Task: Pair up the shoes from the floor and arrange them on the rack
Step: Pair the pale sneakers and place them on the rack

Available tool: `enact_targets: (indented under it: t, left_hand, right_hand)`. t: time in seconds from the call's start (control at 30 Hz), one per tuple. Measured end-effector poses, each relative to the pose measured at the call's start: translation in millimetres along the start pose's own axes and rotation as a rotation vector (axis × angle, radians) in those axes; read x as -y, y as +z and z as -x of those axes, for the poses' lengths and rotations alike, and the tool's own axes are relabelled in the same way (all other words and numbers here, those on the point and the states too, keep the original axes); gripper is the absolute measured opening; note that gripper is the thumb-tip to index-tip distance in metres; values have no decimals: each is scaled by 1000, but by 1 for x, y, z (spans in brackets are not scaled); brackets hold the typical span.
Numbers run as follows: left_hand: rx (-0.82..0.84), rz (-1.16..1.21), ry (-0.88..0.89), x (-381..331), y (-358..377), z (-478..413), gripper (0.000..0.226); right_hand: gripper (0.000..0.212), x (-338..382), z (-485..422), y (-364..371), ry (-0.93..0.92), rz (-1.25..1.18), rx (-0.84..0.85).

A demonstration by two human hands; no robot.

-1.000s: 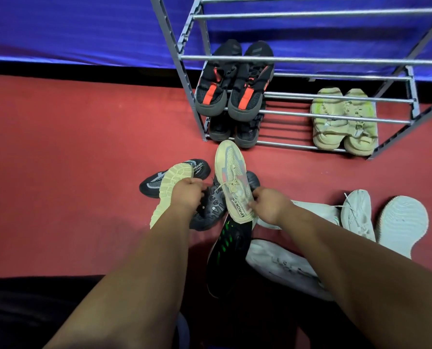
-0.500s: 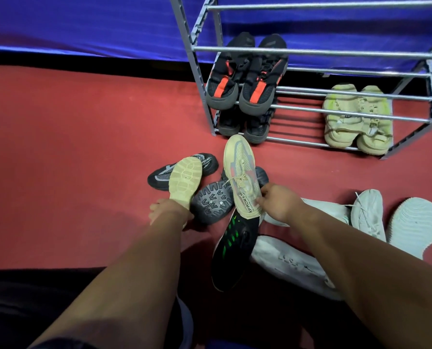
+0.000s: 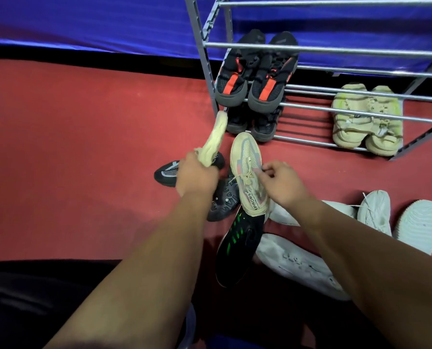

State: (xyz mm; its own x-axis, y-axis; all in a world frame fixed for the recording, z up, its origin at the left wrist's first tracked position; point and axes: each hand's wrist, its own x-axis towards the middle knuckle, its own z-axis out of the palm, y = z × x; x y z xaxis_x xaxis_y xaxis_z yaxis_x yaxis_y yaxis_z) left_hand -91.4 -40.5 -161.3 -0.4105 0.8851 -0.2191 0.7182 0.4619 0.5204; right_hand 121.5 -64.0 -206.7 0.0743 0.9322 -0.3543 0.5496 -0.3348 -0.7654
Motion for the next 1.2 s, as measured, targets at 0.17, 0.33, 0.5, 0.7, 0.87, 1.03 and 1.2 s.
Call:
enact_targets:
  t: [0.17, 0.33, 0.5, 0.7, 0.87, 1.03, 1.2]
  left_hand:
    - [249, -63, 242, -36, 30, 30, 58]
    - [387, -29, 472, -21, 62, 69, 44]
    - [353, 135, 540, -22, 59, 68, 26]
    - [300, -174, 102, -26, 73, 66, 56]
    - [437, -277, 185, -10, 93, 72, 78]
    - [373, -343, 138, -18, 105, 80, 105]
    - [345, -194, 47, -22, 109, 71, 128]
  right_hand:
    - [42, 38, -5, -22, 166, -435, 140]
    - [21, 18, 0, -35, 252, -496, 203]
    - [23, -17, 3, -41, 413, -697, 36]
    - [31, -37, -1, -56, 518, -437, -96]
    - [36, -54, 16, -63, 504, 132, 89]
    - [96, -72, 37, -40, 546, 278, 43]
    - [146, -76, 55, -20, 499, 606, 172]
